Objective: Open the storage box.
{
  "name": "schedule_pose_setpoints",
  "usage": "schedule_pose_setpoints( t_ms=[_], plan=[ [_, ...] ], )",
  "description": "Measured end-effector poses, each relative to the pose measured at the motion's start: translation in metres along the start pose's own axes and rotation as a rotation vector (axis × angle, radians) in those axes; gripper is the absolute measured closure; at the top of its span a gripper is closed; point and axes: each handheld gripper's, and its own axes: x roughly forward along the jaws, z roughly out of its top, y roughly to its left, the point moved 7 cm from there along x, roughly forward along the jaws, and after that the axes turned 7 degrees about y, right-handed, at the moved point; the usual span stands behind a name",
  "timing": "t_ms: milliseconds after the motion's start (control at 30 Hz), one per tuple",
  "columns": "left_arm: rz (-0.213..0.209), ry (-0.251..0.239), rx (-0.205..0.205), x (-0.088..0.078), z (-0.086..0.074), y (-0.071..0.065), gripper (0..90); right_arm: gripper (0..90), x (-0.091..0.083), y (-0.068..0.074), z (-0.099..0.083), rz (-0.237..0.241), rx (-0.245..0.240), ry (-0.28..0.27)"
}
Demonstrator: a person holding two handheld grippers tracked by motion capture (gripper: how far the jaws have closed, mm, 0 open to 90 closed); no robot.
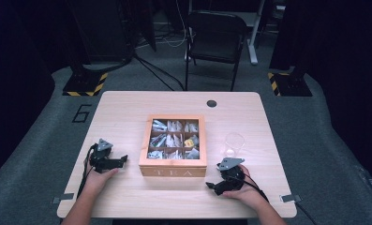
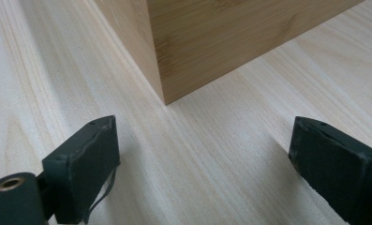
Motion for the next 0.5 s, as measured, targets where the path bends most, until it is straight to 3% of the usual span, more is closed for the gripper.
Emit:
schedule_pose_setpoints(
  t_ms=[333, 500],
  plan=[
    [0.001, -0.005, -0.010, -0.0008, -0.0002, 0.0004, 16.5, 16.9, -0.0018, -0.0004, 0.0001, 0.002, -0.003, -0.015],
    [-0.002, -0.008, -0.019, -0.0038, -0.0003, 0.0007, 23.5, 31.4, -0.0060, -0.0018, -0.0001, -0.005, 0.019, -0.012]
  ],
)
